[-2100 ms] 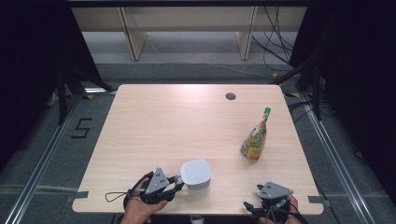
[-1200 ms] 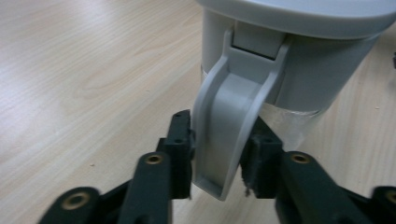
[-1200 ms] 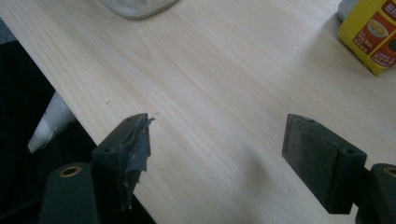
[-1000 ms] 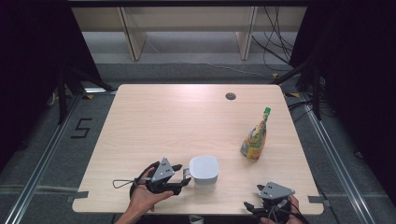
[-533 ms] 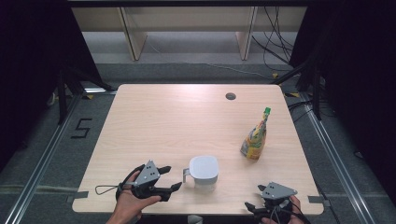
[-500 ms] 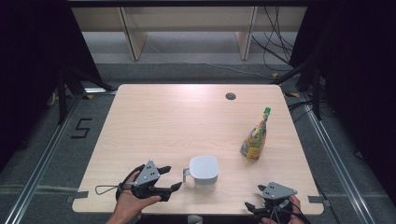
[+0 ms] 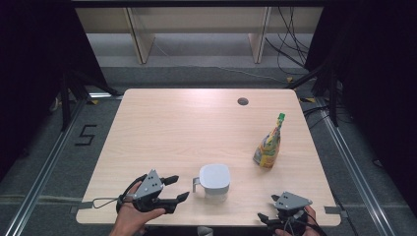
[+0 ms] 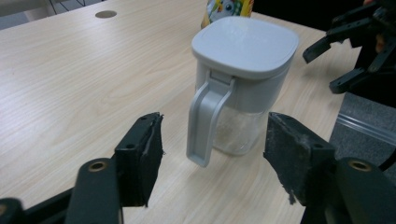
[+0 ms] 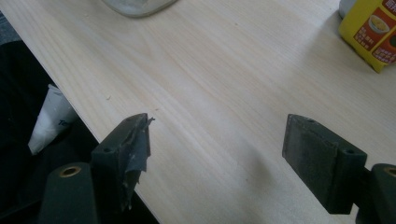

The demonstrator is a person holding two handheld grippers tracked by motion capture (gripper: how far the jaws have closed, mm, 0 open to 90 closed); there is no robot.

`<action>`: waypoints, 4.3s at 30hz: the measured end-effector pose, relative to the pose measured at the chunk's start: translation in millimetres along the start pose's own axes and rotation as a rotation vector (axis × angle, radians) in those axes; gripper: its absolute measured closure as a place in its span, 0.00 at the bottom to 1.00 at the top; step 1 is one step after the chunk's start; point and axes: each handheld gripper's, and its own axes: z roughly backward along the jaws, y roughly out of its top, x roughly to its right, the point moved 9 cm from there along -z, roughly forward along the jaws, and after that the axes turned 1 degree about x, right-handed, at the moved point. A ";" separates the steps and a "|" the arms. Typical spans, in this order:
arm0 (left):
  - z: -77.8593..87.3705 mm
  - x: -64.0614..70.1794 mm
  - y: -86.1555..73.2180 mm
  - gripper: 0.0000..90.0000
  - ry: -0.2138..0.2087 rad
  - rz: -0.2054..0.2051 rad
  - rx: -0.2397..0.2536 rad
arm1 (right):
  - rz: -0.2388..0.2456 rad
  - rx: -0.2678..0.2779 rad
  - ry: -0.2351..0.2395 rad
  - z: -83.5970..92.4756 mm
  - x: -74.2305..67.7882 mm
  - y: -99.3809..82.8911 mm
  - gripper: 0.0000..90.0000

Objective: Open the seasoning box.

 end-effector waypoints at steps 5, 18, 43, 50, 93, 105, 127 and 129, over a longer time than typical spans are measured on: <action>0.1 -0.1 10.5 0.62 -0.007 -0.016 0.024 | 0.018 0.003 0.000 -2.0 1.4 0.4 0.26; -11.1 7.7 35.9 0.93 -0.031 -0.074 0.082 | 0.030 0.029 -0.018 -2.1 3.9 3.9 0.19; -44.0 4.1 38.9 0.96 -0.032 -0.048 0.043 | 0.018 0.093 -0.061 3.8 8.3 16.0 0.36; -42.7 2.1 38.1 0.95 -0.023 -0.057 0.044 | 0.039 0.227 -0.019 9.5 -0.4 38.2 0.53; -39.2 0.6 32.5 0.96 0.001 -0.025 0.092 | 0.143 0.409 0.099 -4.0 -28.2 113.3 1.00; -39.2 0.6 32.0 0.96 0.002 -0.020 0.097 | 0.174 0.399 0.114 -12.7 -31.0 125.9 1.00; -24.1 -6.7 24.8 0.59 -0.046 0.031 0.146 | 0.212 0.423 0.117 -13.6 -40.1 143.6 1.00; -17.3 -7.3 21.3 0.55 -0.049 0.038 0.152 | 0.204 0.420 0.113 -13.7 -39.9 144.0 1.00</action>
